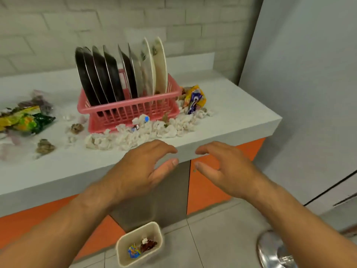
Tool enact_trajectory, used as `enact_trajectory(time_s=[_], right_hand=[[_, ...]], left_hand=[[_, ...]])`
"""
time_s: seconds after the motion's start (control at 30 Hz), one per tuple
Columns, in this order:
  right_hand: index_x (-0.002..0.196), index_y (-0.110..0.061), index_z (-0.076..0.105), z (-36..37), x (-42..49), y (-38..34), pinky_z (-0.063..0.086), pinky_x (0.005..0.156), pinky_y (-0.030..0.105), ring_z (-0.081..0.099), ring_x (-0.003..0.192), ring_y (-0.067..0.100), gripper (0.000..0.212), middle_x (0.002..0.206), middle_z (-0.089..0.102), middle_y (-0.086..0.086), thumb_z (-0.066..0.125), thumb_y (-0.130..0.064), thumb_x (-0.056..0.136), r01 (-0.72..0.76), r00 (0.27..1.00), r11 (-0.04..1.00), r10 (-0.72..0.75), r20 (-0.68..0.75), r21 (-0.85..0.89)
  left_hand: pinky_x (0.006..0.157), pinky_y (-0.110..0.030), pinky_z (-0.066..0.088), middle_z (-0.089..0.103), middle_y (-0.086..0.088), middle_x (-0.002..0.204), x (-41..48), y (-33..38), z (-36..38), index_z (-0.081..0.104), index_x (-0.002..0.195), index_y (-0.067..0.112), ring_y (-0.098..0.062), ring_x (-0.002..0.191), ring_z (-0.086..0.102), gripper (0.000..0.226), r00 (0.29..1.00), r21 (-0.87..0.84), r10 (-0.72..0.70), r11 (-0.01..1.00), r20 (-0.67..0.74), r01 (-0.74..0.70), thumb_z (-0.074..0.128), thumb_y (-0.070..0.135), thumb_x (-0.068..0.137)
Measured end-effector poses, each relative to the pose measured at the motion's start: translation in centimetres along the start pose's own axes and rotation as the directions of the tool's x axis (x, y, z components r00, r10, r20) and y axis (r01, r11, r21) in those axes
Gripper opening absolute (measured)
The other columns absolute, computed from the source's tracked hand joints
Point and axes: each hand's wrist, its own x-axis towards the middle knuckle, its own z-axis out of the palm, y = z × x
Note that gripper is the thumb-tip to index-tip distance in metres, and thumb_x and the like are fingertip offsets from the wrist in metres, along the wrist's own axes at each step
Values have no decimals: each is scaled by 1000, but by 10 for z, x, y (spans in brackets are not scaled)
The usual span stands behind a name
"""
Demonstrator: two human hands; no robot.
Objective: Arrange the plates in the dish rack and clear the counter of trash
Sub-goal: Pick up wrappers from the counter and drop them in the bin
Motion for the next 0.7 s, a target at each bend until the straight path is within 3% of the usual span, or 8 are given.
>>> enact_trajectory(time_s=[0.13,0.4,0.53,0.7], right_hand=[[122,-30,57,-46,-6,1,48,90,24,49,113,-1,35,121,57,-19,56,-46,92,-8,999,1000,8,-47,8],[120,-28,58,-76,-3,21,35,86,6,50,108,-4,32,119,59,-19,58,-43,92,1,996,1000,-3,-92,-23],[120,-27,58,-82,19,30,41,94,17,51,110,-1,31,120,59,-17,57,-41,93,0,996,999,-4,-91,-39],[120,-28,57,-82,62,51,41,92,17,52,107,-1,31,119,59,-18,55,-43,94,-11,996,998,5,-90,-60]], left_hand=[[93,-23,44,54,21,122,22,26,-14,56,124,33,4,111,48,57,998,-8,-33,999,-46,32,27,67,89],[90,-19,42,55,21,121,51,44,-7,56,123,32,4,108,48,51,995,-31,-60,998,-79,58,31,62,90],[90,-21,43,56,20,119,74,35,-7,58,121,31,2,107,49,52,993,-23,-57,998,-104,55,31,62,90],[88,-18,40,57,18,119,117,9,-5,58,122,29,3,105,49,46,993,6,-43,999,-108,44,35,56,93]])
